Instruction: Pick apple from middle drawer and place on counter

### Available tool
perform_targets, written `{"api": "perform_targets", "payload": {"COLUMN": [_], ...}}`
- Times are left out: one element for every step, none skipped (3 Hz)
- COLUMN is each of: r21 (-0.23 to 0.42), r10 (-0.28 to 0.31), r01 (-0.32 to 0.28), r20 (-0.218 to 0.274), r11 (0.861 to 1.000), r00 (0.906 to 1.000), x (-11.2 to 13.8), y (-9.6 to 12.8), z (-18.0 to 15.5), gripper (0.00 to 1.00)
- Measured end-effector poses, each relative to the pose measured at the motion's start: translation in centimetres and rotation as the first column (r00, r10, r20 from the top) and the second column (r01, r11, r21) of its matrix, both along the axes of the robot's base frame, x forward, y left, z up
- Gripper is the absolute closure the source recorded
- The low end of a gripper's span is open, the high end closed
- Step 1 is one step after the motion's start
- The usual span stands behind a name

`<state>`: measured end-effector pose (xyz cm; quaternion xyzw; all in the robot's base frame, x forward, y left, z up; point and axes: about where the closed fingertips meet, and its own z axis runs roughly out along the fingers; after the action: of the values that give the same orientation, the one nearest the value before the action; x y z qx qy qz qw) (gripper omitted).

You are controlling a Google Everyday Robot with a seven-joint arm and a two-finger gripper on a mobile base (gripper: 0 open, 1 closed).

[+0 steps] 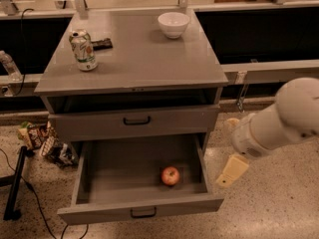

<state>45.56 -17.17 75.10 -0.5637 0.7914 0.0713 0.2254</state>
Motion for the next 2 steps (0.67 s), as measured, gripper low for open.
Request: {"api": "perform_targets", "payload": {"r21": [-0.002, 0.008], "r10": [-0.032, -0.025], "r01": [0.032, 0.025], "r20": [0.082, 0.086], "r11": [0.999, 1.000], "r00": [0.9961, 0.9960], "x": [2.4, 2.2], "y": [0.0, 0.7], "z": [0.2, -1.0], "gripper": [0.00, 0.00]}}
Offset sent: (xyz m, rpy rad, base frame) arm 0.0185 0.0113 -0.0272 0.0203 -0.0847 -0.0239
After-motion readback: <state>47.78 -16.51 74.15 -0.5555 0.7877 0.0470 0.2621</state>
